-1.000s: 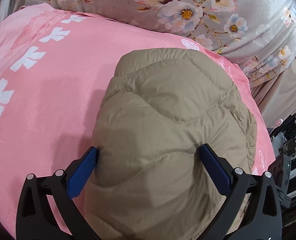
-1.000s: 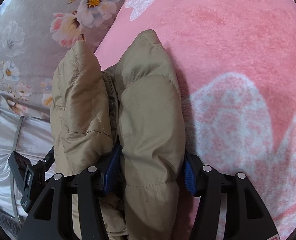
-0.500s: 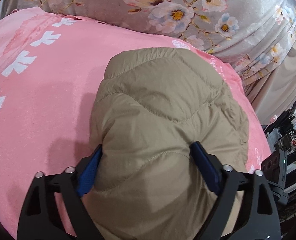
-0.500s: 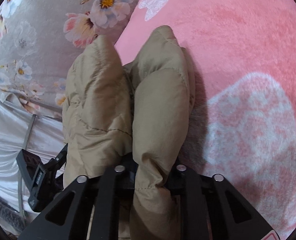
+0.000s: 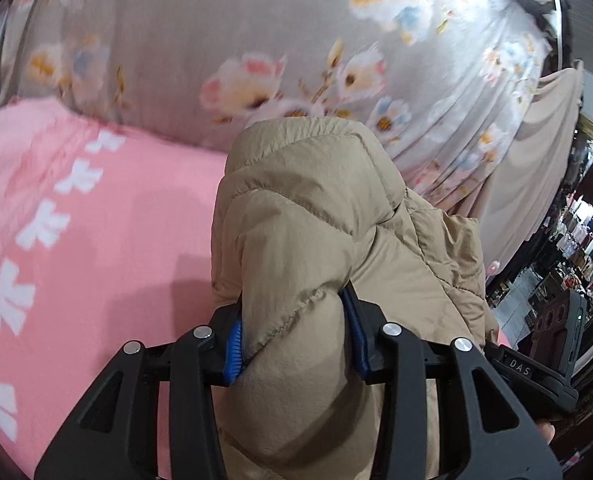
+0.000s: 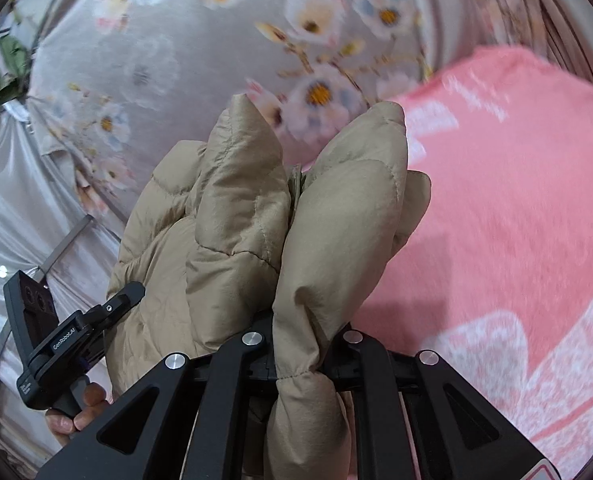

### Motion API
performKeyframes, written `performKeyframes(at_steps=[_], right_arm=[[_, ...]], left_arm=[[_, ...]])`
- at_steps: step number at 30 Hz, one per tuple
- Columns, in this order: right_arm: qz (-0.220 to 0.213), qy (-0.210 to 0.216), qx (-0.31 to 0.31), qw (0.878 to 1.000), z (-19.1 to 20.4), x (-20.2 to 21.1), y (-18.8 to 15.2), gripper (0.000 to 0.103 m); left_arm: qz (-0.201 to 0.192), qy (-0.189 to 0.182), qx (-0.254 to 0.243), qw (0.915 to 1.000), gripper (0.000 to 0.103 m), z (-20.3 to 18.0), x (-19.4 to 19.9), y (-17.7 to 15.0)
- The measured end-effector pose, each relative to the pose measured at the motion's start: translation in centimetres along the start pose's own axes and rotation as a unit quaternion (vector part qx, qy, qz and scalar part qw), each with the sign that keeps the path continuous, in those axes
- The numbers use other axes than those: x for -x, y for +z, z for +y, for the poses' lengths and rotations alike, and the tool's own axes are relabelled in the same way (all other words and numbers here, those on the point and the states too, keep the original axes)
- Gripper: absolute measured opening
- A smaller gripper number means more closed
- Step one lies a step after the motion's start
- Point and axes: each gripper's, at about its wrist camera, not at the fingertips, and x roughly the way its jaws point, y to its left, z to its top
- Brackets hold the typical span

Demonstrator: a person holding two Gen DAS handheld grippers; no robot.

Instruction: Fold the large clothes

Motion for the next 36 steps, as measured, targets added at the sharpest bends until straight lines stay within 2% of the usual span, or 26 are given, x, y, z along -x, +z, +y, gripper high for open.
performKeyframes(at_steps=[7,11,14,18,21,26,30,33,36], right_arm=[[-0.049,0.042,0.061,0.996,6.3,-0.5,4.3,0.01],[-0.058,0.066,0.072,0.994,9.5,-3.9,5.7,0.01],[-0.051,0.075,0.069,0.993,10.8,-7.7,5.8,0.01],[-0.029,0.084,0.047,0.995,11.2,-13.4,5.3,0.01],[-0.003,0.086,0.024,0.996,10.1,-18.3,4.0,0.011],[0.044,0.063,0.011,0.997,8.4,-25.1,1.1,0.011],[0.066,0.054,0.004,0.996,7.4,-28.3,-0.6,0.011],[0.078,0.058,-0.005,0.995,6.5,-29.6,-1.2,0.012],[0.09,0.032,0.011,0.995,6.1,-31.0,-2.3,0.016]], left_arm=[[-0.087,0.015,-0.048,0.9949,0.04,0.5,4.7,5.4],[-0.121,0.034,-0.064,0.9901,0.04,3.2,5.3,8.0],[-0.126,0.048,-0.071,0.9883,0.04,5.7,4.6,9.2],[-0.111,0.074,-0.068,0.9888,0.04,10.3,1.5,10.1],[-0.094,0.09,-0.066,0.9893,0.04,13.3,-1.1,9.7],[-0.051,0.117,-0.052,0.9905,0.04,18.7,-6.6,7.6],[-0.02,0.139,-0.037,0.9894,0.04,22.0,-9.9,5.5],[-0.022,0.153,-0.036,0.9874,0.046,23.4,-10.7,4.3],[-0.02,0.161,-0.03,0.9863,0.054,24.3,-11.4,3.6]])
